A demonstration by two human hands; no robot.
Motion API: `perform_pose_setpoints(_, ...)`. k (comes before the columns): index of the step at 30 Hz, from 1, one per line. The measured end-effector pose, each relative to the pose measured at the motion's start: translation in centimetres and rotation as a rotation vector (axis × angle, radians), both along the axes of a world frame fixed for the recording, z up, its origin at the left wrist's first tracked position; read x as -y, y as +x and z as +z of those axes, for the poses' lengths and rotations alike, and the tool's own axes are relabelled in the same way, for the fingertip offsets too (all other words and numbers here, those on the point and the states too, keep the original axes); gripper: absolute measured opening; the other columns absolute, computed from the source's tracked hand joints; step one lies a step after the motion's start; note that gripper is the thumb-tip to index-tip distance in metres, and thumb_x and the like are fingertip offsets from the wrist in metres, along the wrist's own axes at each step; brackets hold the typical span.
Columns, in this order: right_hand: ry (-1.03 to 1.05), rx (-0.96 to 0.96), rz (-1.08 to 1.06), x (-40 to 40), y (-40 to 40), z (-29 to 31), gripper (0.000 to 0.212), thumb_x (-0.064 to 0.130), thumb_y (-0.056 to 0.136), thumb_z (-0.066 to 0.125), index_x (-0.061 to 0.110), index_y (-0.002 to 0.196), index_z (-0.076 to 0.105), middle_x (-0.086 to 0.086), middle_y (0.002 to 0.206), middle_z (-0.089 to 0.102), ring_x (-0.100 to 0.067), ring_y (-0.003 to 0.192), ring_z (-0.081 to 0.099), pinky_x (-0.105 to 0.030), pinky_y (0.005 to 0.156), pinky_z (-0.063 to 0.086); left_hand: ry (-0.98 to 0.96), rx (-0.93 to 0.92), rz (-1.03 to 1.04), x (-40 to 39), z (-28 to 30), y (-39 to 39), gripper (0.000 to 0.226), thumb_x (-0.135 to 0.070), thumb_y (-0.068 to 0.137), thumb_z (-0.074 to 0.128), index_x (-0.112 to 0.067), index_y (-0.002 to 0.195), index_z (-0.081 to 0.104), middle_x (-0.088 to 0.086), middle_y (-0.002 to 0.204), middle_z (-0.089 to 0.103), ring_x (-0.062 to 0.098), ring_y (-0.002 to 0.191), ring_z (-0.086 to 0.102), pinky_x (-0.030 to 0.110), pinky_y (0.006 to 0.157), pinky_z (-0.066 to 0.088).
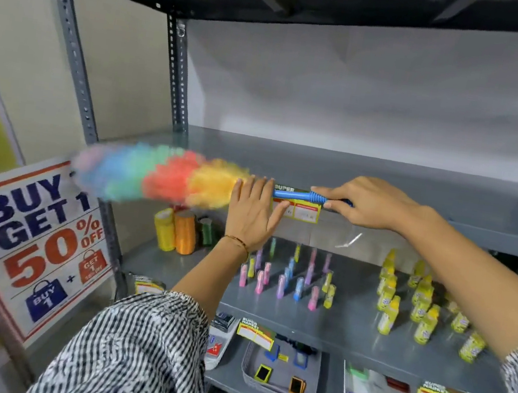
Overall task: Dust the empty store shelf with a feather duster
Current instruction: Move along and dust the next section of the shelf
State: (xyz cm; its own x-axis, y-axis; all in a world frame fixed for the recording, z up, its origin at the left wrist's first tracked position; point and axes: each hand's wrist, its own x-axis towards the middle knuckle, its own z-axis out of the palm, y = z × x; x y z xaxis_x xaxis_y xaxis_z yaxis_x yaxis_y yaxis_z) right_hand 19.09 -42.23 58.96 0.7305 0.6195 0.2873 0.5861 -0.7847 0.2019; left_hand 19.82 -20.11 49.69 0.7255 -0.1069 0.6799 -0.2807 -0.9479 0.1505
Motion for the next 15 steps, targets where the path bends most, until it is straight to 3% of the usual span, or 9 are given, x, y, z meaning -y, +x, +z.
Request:
perform_pose_setpoints(3,-0.177,0.005,0.026,-0.5,-1.4,-1.2,0.039,0.041,0.097,0.039,0.047,0.136,0.041,0.001,0.082,0.07,-0.02,0.071,0.061,-0.026,0.053,0.037,-0.007,-0.044,-0.028,-0.4,-2.7,-1.9,0.054,-0.046,0.093,0.03,-0.006,0.125,0.047,0.018,0.122,0.06,0.032,0.119,0.049,0.05,0.109,0.027)
perform_pose_setpoints(6,-0.335,0.004,0.04,-2.0,-2.4,-3.5,0.04,0.042,0.098,0.035,0.05,0.137,0.035,-0.001,0.104,0.07,-0.027,0.093,0.065,-0.033,0.064,0.046,-0.04,-0.117,-0.044,-1.3,-6.5,-3.6,0.05,-0.042,0.094,0.037,-0.005,0.128,0.045,0.018,0.127,0.058,0.031,0.123,0.048,0.049,0.112,0.024)
perform_pose_setpoints(11,-0.447,-0.067,0.035,-6.7,-2.2,-8.1,0.043,0.037,0.097,0.037,0.053,0.136,0.034,-0.001,0.104,0.067,-0.029,0.092,0.065,-0.034,0.062,0.043,-0.069,-0.258,0.053,-5.5,-12.7,-6.6,0.052,-0.045,0.095,0.032,-0.009,0.13,0.042,0.014,0.134,0.052,0.03,0.129,0.041,0.045,0.112,0.024)
perform_pose_setpoints(15,-0.475,-0.082,0.167,-12.5,-1.4,-12.6,0.047,0.029,0.091,0.043,0.052,0.132,0.041,0.006,0.103,0.065,-0.025,0.093,0.065,-0.032,0.058,0.04,-0.123,-0.339,0.157,-10.2,-17.0,-9.7,0.063,-0.054,0.089,0.013,-0.012,0.117,0.05,0.012,0.121,0.06,0.032,0.118,0.049,0.044,0.104,0.034)
